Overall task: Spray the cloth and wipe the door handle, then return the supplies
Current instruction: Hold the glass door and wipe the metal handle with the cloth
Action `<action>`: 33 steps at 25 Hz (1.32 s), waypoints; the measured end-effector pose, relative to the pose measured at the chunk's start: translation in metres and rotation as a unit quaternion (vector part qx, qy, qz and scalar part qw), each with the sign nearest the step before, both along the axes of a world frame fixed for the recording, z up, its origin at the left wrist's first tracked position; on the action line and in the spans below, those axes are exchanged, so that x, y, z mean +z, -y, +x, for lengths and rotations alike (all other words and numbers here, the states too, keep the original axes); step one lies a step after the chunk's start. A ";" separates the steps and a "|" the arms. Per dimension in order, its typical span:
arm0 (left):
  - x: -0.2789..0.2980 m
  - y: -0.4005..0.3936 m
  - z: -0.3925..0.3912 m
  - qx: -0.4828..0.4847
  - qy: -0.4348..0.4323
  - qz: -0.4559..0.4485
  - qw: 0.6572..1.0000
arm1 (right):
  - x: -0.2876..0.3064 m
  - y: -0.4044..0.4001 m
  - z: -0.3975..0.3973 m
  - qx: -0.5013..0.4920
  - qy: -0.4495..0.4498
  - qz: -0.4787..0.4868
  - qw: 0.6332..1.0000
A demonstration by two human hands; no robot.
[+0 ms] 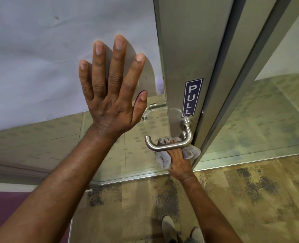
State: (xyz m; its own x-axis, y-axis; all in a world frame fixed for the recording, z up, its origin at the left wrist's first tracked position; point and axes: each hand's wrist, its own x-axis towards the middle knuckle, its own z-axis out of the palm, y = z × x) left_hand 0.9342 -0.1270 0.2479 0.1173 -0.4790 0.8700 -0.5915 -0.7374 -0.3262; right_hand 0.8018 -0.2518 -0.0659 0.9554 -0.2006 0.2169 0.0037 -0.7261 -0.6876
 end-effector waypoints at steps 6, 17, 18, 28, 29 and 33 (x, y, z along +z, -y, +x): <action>0.003 0.003 0.003 0.019 0.012 0.000 1.000 | -0.005 0.038 -0.049 -0.051 -0.038 0.002 0.998; 0.002 -0.002 -0.004 0.020 -0.022 0.005 1.000 | 0.149 0.014 -0.107 -0.368 0.119 0.404 0.829; 0.002 -0.002 -0.005 0.017 -0.025 0.007 1.000 | 0.164 0.012 -0.111 -0.378 0.144 0.397 0.824; 0.005 -0.006 -0.007 0.002 -0.017 0.012 1.000 | 0.206 0.047 -0.041 -0.141 0.004 -0.223 0.965; 0.005 -0.006 -0.006 0.004 -0.015 0.011 1.000 | 0.205 0.047 -0.040 -0.135 0.004 -0.247 0.960; 0.004 -0.005 -0.005 0.001 -0.016 0.014 1.000 | 0.215 0.039 -0.040 -0.071 0.013 -0.352 0.933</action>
State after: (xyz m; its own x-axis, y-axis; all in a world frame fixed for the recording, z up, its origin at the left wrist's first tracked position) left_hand 0.9292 -0.1220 0.2524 0.1469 -0.5035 0.8514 -0.6004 -0.7295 -0.3278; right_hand 0.7613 -0.2911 0.1492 0.9228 -0.1232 0.3650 -0.1162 -0.9924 -0.0412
